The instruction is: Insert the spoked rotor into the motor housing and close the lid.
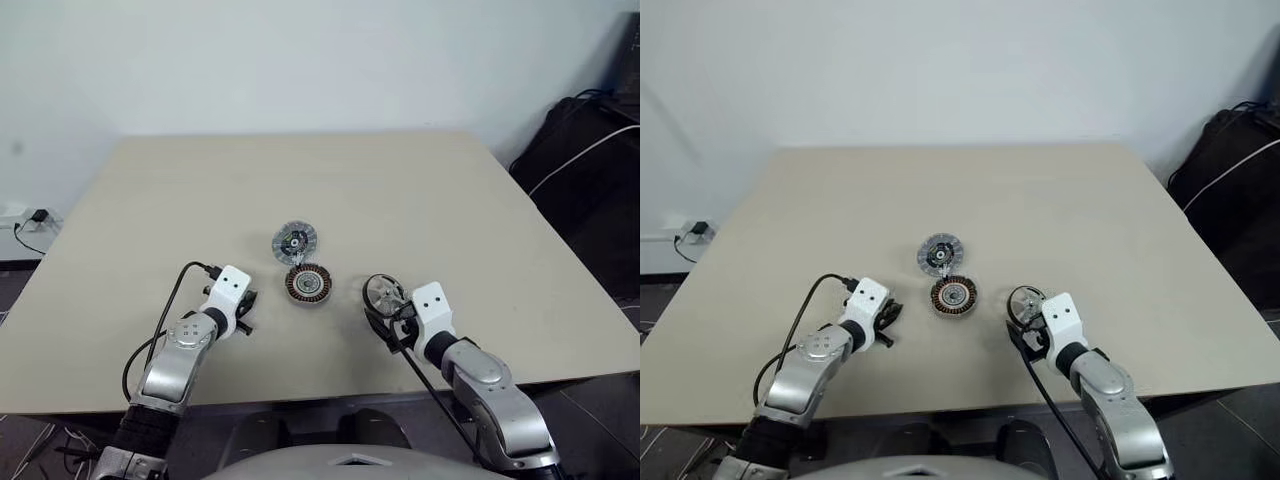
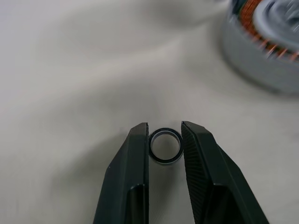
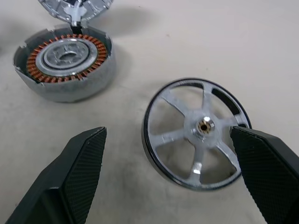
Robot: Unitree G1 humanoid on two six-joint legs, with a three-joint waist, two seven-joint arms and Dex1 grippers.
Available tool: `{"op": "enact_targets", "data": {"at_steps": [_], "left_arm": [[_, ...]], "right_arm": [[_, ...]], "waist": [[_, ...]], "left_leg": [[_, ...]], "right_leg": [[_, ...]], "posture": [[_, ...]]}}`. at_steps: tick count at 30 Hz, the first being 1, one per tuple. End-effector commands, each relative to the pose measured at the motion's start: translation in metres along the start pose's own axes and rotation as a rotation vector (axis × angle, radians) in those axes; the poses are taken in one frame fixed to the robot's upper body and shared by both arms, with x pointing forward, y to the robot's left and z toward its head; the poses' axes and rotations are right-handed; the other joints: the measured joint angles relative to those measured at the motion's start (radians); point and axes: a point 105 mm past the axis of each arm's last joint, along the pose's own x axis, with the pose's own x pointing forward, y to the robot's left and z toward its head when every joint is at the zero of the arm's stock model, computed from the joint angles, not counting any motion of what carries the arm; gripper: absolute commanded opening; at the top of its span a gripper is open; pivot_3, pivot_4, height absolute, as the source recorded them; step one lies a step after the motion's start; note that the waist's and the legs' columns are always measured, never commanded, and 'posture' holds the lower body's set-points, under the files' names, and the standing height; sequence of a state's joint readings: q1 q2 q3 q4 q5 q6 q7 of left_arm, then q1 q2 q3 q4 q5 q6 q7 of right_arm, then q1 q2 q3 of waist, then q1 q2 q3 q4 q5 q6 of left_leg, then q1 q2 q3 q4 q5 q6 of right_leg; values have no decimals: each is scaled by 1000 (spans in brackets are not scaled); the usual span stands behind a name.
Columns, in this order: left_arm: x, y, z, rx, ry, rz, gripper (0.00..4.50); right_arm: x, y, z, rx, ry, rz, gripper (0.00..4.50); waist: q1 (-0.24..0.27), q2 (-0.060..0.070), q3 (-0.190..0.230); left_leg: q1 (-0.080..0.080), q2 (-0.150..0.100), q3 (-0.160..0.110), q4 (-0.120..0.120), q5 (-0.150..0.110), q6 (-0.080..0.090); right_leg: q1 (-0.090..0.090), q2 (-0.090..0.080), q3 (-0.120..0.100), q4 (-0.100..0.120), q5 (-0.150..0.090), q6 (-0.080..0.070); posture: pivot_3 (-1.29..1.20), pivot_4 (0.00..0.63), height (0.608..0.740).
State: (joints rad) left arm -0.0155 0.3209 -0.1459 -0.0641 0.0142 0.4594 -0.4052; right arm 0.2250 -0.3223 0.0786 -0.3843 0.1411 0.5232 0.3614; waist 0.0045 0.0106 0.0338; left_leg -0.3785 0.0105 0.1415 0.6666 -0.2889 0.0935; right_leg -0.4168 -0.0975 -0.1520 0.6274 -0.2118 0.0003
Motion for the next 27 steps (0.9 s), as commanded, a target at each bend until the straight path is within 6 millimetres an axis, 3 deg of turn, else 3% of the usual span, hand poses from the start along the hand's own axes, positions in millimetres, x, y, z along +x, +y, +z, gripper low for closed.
{"op": "enact_targets", "data": {"at_steps": [1, 7, 12, 18, 27], "left_arm": [[-2, -15, 49, 18, -157, -92, 671], [5, -53, 88, 57, -270, -265, 671], [24, -64, 98, 97, -268, -283, 671], [44, -71, 97, 139, -242, -291, 671], [58, -69, 69, 157, -150, -267, 671]], "right_arm": [[1, 1, 13, -21, -49, 4, 4500], [3, 2, 14, -23, -51, 12, 4500], [4, 3, 15, -21, -54, 14, 4500], [4, 3, 16, -18, -62, 10, 4500], [1, 1, 14, -11, -63, -11, 4500]], "waist": [[2, 0, 0], [9, 0, 0], [9, 0, 0], [9, 0, 0], [9, 0, 0]], "left_leg": [[0, 0, 0, 0, 0, 0], [0, 0, 0, 0, 0, 0], [0, 0, 0, 0, 0, 0], [-1, 0, 0, 1, 0, 0], [-1, 0, 0, 2, 0, 1]], "right_leg": [[0, 0, 0, 0, 0, 0], [0, 0, 0, 0, 0, 0], [2, 1, 0, 0, 0, 0], [4, 2, 0, 0, 1, 1], [3, 1, 0, 1, 1, 1]], "posture": [[0, 0, 740], [0, 0, 740], [0, 0, 740], [0, 0, 740], [0, 0, 740]]}}
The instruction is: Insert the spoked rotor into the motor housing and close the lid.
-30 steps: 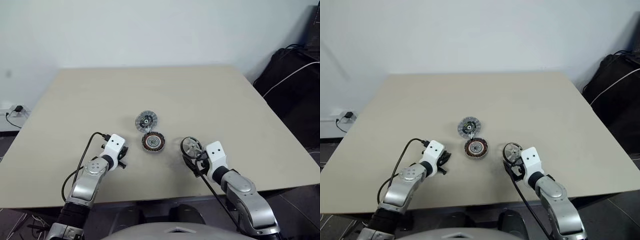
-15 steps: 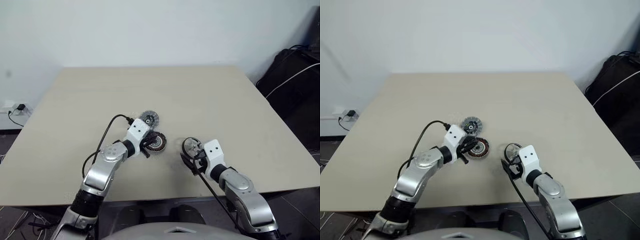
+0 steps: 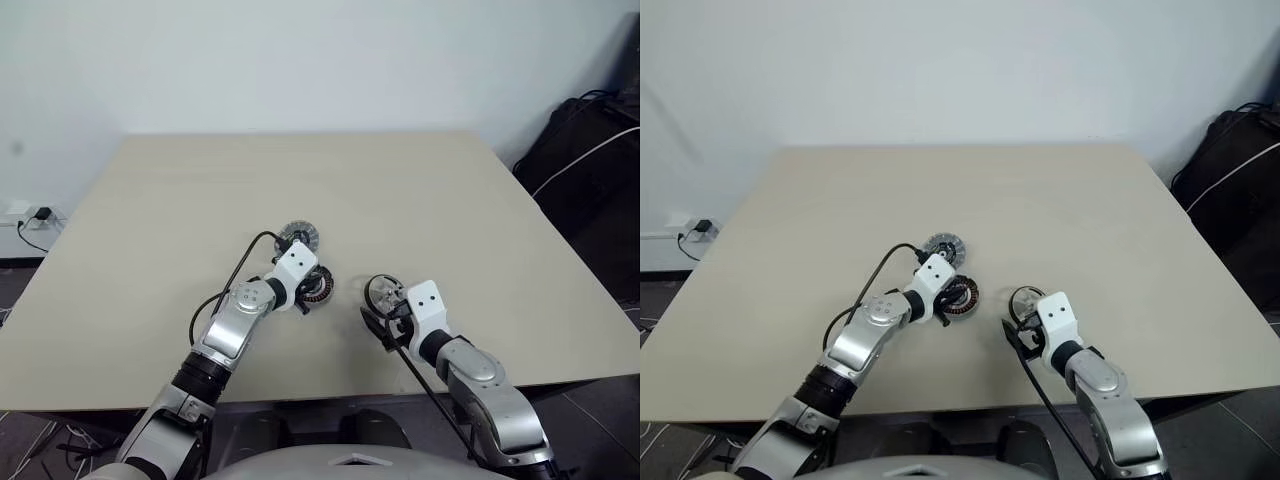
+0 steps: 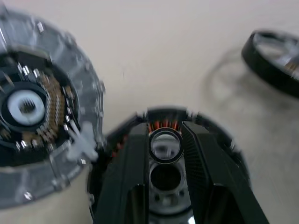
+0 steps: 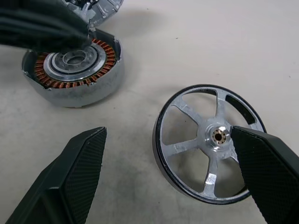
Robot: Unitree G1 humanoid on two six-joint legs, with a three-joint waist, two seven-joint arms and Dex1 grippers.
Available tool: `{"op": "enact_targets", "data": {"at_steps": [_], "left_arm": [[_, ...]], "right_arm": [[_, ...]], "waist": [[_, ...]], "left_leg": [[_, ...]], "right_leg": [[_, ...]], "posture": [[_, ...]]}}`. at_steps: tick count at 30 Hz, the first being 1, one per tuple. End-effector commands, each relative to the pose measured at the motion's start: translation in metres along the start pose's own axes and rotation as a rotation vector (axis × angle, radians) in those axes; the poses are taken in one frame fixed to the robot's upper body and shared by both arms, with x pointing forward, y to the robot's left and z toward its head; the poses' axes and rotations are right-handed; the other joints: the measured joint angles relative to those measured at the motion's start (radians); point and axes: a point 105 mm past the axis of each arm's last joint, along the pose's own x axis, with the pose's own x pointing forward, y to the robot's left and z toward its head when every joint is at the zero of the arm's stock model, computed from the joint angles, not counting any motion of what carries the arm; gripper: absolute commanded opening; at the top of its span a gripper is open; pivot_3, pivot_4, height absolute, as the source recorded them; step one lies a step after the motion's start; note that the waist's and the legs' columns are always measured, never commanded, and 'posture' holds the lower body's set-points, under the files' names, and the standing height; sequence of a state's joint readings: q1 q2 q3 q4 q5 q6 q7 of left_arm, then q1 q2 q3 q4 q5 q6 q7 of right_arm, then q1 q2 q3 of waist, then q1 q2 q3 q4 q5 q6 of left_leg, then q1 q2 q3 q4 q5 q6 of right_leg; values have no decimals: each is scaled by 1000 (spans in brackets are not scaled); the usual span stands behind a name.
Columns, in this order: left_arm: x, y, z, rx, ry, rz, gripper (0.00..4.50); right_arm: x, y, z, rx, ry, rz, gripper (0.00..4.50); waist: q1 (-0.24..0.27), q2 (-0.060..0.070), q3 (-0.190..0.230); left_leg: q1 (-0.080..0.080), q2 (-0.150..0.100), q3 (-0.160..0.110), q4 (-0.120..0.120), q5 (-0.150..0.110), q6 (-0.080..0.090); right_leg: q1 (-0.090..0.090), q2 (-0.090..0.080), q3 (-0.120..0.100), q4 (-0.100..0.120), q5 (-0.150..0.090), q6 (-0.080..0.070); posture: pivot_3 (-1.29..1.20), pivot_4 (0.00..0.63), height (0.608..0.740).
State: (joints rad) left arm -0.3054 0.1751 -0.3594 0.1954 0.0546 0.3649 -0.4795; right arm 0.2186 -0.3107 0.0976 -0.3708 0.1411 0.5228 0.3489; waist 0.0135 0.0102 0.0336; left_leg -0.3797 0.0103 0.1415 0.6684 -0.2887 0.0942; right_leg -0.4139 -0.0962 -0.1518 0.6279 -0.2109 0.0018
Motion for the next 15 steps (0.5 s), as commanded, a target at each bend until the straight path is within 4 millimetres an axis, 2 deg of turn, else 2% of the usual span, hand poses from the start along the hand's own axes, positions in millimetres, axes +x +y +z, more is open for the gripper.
{"op": "enact_targets", "data": {"at_steps": [1, 5, 7, 10, 13, 15], "left_arm": [[2, 3, 7, 15, -30, 18, 671], [4, 1, 4, -14, -32, 15, 671], [4, 3, 6, -26, -45, 28, 1438], [2, 6, 16, -24, -88, 49, 2341], [-4, 8, 33, -25, -156, 65, 2341], [-9, 9, 41, -34, -189, 80, 1911]], "right_arm": [[-3, -3, 16, -22, -67, -18, 4500], [-3, -4, 17, -25, -69, -18, 4500], [-3, -4, 18, -27, -71, -17, 4500], [-2, -4, 19, -29, -72, -13, 4500], [-2, -4, 19, -29, -73, -10, 4500], [-2, -3, 20, -23, -76, -5, 4500]], "waist": [[0, 0, 0], [0, 0, 0], [0, 0, 0], [0, 0, 0], [0, 0, 0], [0, 0, 0]], "left_leg": [[0, 0, 0, 0, 0, 0], [0, 0, 0, 2, 0, 1], [0, 0, -1, 2, -1, 1], [0, 0, -1, 3, -1, 2], [0, 0, -1, 4, -1, 2], [-1, 0, -1, 5, -2, 3]], "right_leg": [[0, 0, 0, 0, 0, 0], [-1, 0, 0, 0, 0, 0], [-1, 0, 0, 0, 0, 0], [-1, -1, 0, 0, 0, 1], [-1, -1, 0, 0, 1, 1], [-1, -1, 0, 0, 1, 1]], "posture": [[0, 0, 740], [0, 0, 740], [0, 0, 740], [0, 0, 740], [0, 0, 740], [0, 0, 740]]}}
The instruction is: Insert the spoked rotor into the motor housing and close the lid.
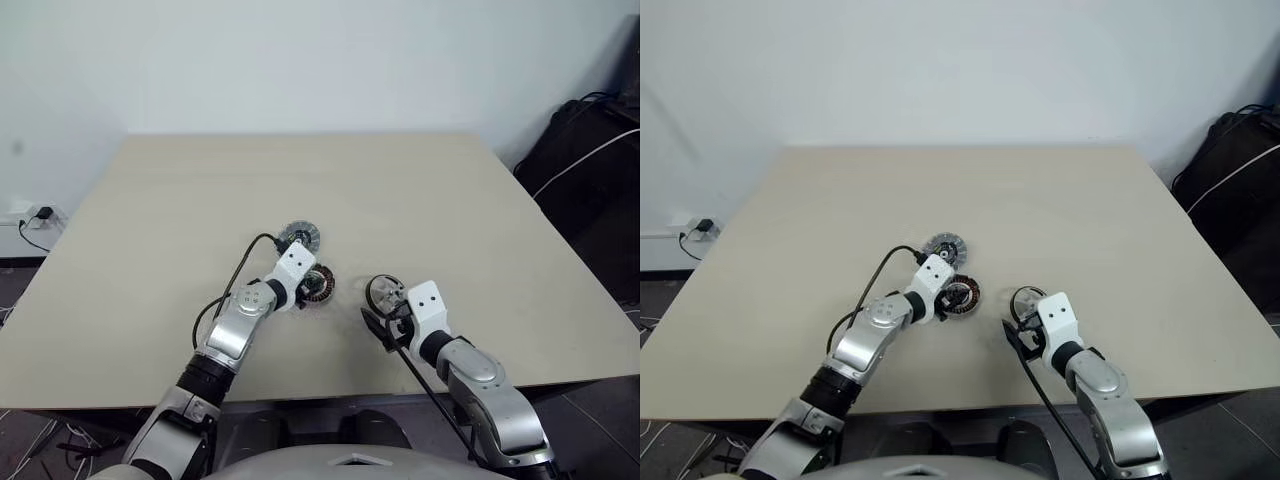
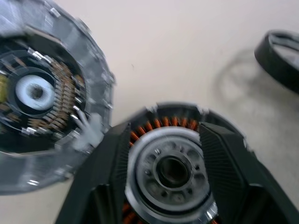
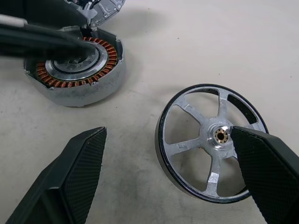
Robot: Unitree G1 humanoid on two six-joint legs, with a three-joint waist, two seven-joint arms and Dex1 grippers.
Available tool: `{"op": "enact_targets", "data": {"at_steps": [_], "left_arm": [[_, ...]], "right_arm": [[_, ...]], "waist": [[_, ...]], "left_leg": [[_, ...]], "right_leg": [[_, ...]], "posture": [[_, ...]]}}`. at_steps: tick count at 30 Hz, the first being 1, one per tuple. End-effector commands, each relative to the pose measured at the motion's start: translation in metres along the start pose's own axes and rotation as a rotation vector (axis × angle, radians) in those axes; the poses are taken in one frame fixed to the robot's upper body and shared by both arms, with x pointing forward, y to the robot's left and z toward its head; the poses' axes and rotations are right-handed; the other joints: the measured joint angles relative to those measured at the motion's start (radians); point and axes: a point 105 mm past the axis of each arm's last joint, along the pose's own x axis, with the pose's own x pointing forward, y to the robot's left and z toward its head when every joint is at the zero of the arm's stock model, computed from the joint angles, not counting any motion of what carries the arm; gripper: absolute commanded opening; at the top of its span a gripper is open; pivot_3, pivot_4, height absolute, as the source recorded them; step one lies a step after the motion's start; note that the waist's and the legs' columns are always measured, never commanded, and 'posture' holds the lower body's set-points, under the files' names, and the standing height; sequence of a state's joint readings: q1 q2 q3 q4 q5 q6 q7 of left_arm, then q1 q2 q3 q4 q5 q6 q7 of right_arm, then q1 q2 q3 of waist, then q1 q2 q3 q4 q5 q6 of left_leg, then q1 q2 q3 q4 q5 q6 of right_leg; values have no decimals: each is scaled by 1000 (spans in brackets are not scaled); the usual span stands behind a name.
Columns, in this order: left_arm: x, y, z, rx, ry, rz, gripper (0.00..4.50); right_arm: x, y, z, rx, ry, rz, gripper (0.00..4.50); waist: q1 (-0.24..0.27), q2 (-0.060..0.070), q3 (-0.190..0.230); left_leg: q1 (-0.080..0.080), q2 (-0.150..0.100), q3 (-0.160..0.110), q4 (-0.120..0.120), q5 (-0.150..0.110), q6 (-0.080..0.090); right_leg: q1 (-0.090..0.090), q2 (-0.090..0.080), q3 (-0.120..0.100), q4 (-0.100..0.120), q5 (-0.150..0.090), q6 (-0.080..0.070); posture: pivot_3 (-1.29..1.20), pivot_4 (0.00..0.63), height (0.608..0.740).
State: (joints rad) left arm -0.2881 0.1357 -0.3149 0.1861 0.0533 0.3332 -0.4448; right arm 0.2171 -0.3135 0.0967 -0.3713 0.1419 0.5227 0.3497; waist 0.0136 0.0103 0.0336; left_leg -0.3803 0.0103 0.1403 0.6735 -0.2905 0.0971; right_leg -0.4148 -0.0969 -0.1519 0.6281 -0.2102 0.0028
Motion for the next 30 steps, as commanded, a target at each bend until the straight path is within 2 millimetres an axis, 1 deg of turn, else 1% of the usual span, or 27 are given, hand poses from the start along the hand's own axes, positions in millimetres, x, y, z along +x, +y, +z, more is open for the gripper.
{"op": "enact_targets", "data": {"at_steps": [1, 3, 4, 5, 6, 8, 11, 13, 15, 17, 21, 26, 30], "left_arm": [[-9, 3, 35, 2, -138, 25, 1660], [-15, 1, 33, 2, -139, 23, 1059], [-18, 1, 31, 1, -136, 24, 683], [-21, 1, 28, 0, -128, 27, 353], [-23, 1, 25, -1, -122, 29, 18], [-32, 3, 14, -5, -95, 42, 0], [-46, 9, 1, -24, -75, 74, 0], [-56, 12, -4, -37, -77, 95, 0], [-65, 15, -7, -44, -87, 114, 0], [-72, 15, -11, -46, -86, 121, 0], [-82, 12, -15, -50, -93, 126, 0], [-88, 1, -16, -51, -108, 111, 0], [-90, 0, -17, -49, -113, 125, 0]], "right_arm": [[-2, -1, 21, -28, -77, 1, 4500], [-1, 4, 28, -39, -93, 27, 4500], [0, 6, 31, -41, -99, 32, 4097], [2, 7, 33, -46, -97, 34, 3894], [3, 7, 34, -50, -93, 33, 3517], [9, 9, 35, -87, -72, 36, 2939], [21, 15, 37, -146, -43, 62, 1895], [29, 19, 41, -163, -35, 80, 1290], [36, 26, 48, -179, -38, 110, 568], [43, 33, 55, -199, -37, 143, 26], [55, 42, 64, -217, -13, 175, 26], [70, 46, 64, -256, 55, 181, 26], [80, 50, 62, -285, 89, 199, 26]], "waist": [[0, 0, 0], [0, 0, 0], [-1, 0, 0], [-2, 1, 0], [-3, 1, 0], [-4, 1, 0], [-6, 1, 0], [-7, 1, 0], [-5, 1, 0], [-3, 1, 0], [-2, 2, 0], [-2, 2, 1], [-4, 3, 1]], "left_leg": [[0, 0, 0, 0, 0, 0], [0, 0, 0, 1, -1, 1], [0, 0, 0, 1, -1, 1], [0, 0, 0, 1, -1, 1], [0, 0, 0, 1, -1, 1], [0, 0, 0, 1, 0, 0], [0, 0, 0, 2, 0, 0], [0, 0, 0, 1, 0, 0], [0, 0, 0, 2, 0, 0], [0, 0, 0, 2, -1, 1], [0, 0, 0, 2, -1, 1], [-1, 0, 0, 2, -1, 1], [-1, 0, 0, 2, -1, 0]], "right_leg": [[0, 0, 0, 0, 0, 0], [0, 0, 0, 0, 0, 0], [0, 0, 0, 0, 0, 0], [0, 0, 0, 0, 0, 0], [0, 0, 0, 0, 0, 0], [0, 0, 0, 0, 0, 0], [0, 0, 0, 1, 0, 0], [0, 0, 0, 1, 0, 0], [0, 0, 0, 1, 0, 0], [0, 0, 0, 0, 0, 0], [0, 0, 0, 0, 0, 0], [-1, -1, 0, 0, 0, 0], [-1, -1, -1, 1, 0, 0]], "posture": [[0, 0, 740], [0, 0, 740], [0, 0, 740], [0, 0, 740], [0, 0, 740], [0, 0, 740], [0, 0, 740], [0, 0, 740], [0, 0, 740], [0, 0, 740], [0, 0, 740], [0, 0, 740], [0, 0, 740]]}}
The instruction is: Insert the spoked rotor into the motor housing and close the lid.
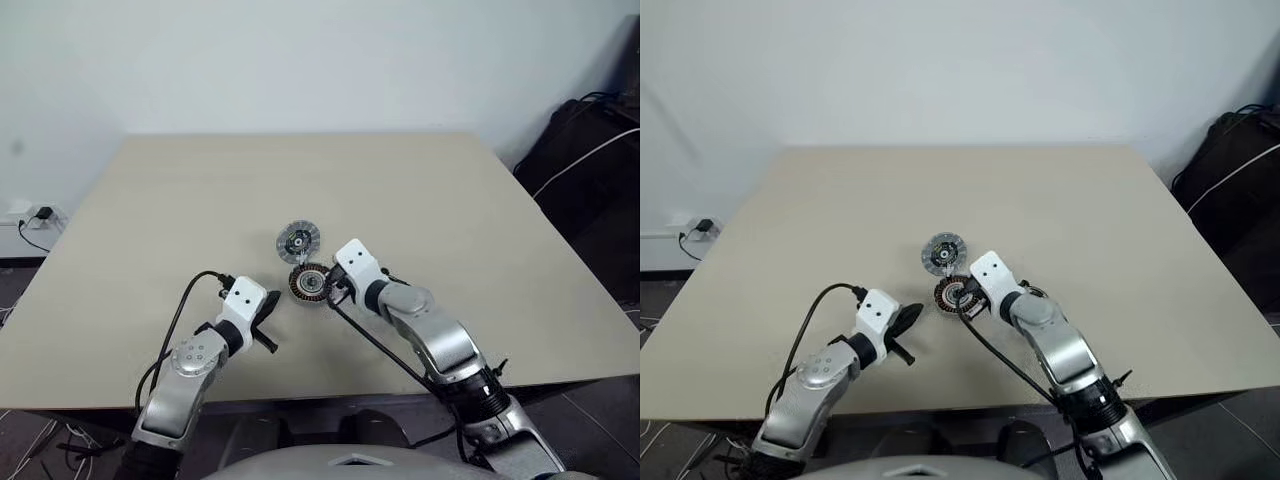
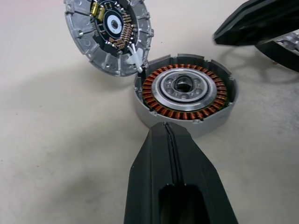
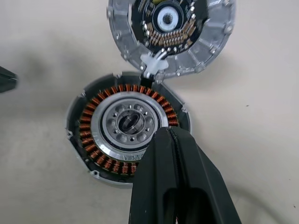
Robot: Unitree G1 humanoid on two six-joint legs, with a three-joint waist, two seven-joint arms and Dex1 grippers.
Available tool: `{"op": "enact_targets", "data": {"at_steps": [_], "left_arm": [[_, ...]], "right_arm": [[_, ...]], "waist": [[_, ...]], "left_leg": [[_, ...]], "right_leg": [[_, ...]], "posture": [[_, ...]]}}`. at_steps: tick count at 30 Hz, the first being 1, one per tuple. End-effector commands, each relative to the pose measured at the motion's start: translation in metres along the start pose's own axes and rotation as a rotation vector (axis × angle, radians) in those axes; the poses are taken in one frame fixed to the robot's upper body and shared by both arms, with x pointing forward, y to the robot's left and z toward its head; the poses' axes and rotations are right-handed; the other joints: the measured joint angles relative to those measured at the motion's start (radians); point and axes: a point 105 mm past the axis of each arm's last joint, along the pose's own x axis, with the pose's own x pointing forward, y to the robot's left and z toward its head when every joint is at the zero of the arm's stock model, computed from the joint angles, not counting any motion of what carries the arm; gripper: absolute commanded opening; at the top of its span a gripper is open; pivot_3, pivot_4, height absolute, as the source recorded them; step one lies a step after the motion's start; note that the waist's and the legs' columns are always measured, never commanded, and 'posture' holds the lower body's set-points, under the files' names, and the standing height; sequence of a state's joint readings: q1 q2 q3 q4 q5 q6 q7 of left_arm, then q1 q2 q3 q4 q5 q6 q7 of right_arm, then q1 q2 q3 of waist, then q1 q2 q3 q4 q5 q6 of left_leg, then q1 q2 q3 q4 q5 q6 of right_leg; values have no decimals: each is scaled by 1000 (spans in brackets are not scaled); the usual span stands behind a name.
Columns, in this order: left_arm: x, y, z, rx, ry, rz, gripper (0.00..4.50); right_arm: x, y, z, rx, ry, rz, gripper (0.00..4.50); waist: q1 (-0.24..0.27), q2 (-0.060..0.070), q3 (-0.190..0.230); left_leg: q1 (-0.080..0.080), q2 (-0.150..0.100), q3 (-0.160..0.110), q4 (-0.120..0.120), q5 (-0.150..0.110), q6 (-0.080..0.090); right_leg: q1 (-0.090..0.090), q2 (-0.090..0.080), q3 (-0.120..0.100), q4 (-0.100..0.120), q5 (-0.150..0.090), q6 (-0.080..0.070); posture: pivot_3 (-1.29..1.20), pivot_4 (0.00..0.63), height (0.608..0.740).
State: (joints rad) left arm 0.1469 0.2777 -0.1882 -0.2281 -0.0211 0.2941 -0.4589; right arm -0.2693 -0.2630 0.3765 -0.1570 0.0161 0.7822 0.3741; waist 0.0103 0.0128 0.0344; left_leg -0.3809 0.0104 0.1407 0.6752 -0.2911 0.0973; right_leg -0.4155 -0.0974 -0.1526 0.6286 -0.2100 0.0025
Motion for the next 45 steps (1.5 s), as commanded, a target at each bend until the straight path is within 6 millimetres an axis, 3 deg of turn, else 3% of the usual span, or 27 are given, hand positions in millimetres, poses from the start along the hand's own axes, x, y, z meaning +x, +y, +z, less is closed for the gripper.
{"op": "enact_targets", "data": {"at_steps": [1, 14, 25, 34, 45], "left_arm": [[-2, -1, 19, 34, -85, 6, 0], [-3, -5, 17, 23, -76, -7, 0], [-5, -7, 12, -14, -72, -21, 0], [-7, -9, 4, -37, -53, -19, 0], [-6, -7, 1, -29, -36, -21, 0]], "right_arm": [[7, 2, 11, -38, -5, 12, 26], [29, 23, 25, -50, -16, 92, 26], [39, 29, 20, -59, 6, 114, 26], [33, 15, 14, -50, 16, 87, 26], [22, 16, 8, -41, 24, 106, 26]], "waist": [[-3, 0, 0], [-22, 1, 0], [-24, 2, 1], [-23, 2, 1], [-23, 3, 2]], "left_leg": [[0, 0, 0, 0, 0, 0], [0, 0, 0, 0, 0, -1], [0, 0, 1, -1, 0, -1], [0, 0, 1, -2, 1, -2], [0, 0, 1, -3, 1, -2]], "right_leg": [[0, 0, 0, 0, 0, 0], [0, 0, 0, 0, 0, 0], [-1, 0, 0, 0, 0, 0], [-2, 0, 0, 0, 0, 0], [-2, 0, 0, 0, 0, 0]], "posture": [[0, 0, 740], [0, 0, 740], [0, 0, 740], [0, 0, 740], [0, 0, 740]]}}
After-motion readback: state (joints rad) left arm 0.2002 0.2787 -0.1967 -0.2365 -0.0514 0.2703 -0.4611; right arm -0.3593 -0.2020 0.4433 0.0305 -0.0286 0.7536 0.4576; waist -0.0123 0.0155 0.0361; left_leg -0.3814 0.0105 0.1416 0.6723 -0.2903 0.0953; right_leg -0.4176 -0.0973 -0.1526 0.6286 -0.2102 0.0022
